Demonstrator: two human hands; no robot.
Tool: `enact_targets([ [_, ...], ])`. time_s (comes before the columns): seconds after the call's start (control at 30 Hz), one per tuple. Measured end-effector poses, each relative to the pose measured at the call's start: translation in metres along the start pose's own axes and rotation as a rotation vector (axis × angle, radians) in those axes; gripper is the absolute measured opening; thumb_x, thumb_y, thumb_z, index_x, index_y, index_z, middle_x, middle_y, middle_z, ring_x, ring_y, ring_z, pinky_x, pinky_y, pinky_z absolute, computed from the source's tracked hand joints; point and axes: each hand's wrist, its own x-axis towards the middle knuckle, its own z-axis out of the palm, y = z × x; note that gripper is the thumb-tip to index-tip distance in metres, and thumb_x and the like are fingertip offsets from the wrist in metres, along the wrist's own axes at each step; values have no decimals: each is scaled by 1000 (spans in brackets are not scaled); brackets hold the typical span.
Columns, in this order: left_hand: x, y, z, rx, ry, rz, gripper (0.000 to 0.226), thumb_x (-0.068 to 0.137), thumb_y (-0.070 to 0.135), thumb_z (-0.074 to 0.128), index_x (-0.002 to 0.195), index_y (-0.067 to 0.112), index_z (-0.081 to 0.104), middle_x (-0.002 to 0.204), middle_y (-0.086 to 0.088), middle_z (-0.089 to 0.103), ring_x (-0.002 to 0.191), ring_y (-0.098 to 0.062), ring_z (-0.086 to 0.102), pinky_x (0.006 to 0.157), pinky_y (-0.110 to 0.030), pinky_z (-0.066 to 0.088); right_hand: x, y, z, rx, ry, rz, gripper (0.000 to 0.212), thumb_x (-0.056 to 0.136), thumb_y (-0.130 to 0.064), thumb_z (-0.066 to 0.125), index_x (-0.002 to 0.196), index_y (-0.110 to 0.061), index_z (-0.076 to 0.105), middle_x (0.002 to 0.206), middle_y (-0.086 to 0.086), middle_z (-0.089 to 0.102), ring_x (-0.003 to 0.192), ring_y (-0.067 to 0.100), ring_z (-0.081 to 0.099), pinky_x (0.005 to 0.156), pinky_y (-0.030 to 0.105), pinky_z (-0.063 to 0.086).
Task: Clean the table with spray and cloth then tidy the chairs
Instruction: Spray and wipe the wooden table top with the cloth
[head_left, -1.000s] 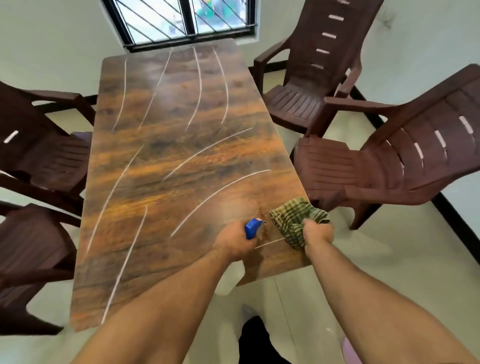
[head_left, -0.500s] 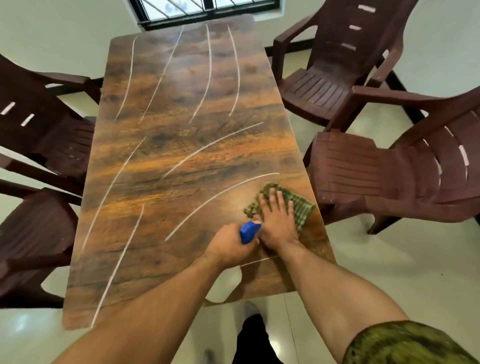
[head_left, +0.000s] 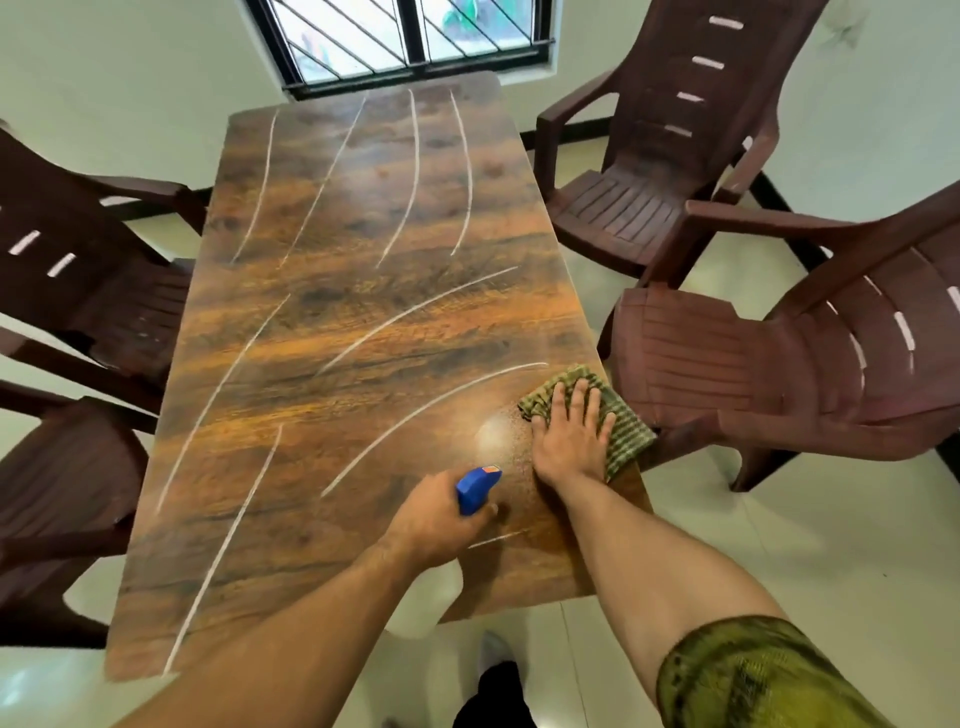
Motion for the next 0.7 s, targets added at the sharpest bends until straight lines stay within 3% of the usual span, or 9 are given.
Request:
enact_targets([
  [0.17, -14, 5, -9, 25, 13, 17, 30, 85, 31, 73, 67, 32, 49, 58, 14, 51, 50, -3, 45, 57, -22, 37, -70, 11, 25, -156, -97, -595, 60, 106, -48, 24, 160, -27, 11, 169, -2, -4, 154, 19, -13, 124, 51, -1],
  [0.27, -23, 11, -8, 31, -22, 15, 32, 86, 29, 71, 66, 30, 47, 55, 13, 49, 48, -4, 45, 54, -21, 36, -113, 69, 33, -143, -129, -739, 61, 103, -54, 25, 159, -32, 19, 167, -8, 3, 155, 15, -6, 123, 44, -4],
  [0.33, -32, 10, -4, 33, -31, 9, 31, 84, 26, 68, 64, 24, 44, 54, 8, 47, 49, -14, 44, 55, -29, 38, -127, 105, 28, -157, -86, -601, 63, 99, -57, 20, 158, -34, 12, 167, -8, 0, 155, 15, -7, 122, 42, -8],
  [0.4, -45, 6, -1, 24, -43, 10, 28, 81, 28, 65, 63, 20, 45, 54, 5, 47, 49, -17, 44, 55, -32, 39, -137, 111, 28, -132, -26, -319, 67, 97, -59, 10, 158, -30, 4, 166, -6, -8, 155, 17, -11, 122, 41, -12],
  [0.5, -54, 1, 1, 38, -58, 11, 29, 75, 41, 61, 67, 16, 50, 57, 1, 51, 51, -20, 47, 54, -34, 42, -139, 56, 42, -7, 87, 135, 65, 103, -51, 15, 160, -22, 1, 168, 5, -10, 154, 25, -12, 123, 48, -10],
  [0.57, -65, -8, 0, 19, -37, 18, 30, 71, 46, 59, 68, 18, 51, 58, 1, 53, 53, -20, 47, 55, -37, 44, -150, 6, 53, 54, 59, 233, 65, 105, -47, 20, 160, -19, 1, 168, 11, -9, 154, 31, -12, 122, 52, -9],
  [0.6, -68, -12, -2, 11, -23, 22, 28, 73, 45, 61, 67, 19, 51, 57, 3, 53, 52, -19, 46, 55, -35, 42, -157, -12, 60, 38, 36, 123, 64, 104, -44, 18, 161, -17, 6, 168, 12, -5, 154, 32, -10, 121, 53, -9],
  [0.7, -74, -26, -8, 50, -5, 19, 15, 81, 35, 66, 76, 22, 61, 63, 5, 63, 56, -18, 56, 59, -34, 49, -187, -18, 81, -127, -107, -504, 64, 101, -45, 19, 159, -19, 22, 168, 7, 9, 154, 25, -6, 123, 52, -4],
])
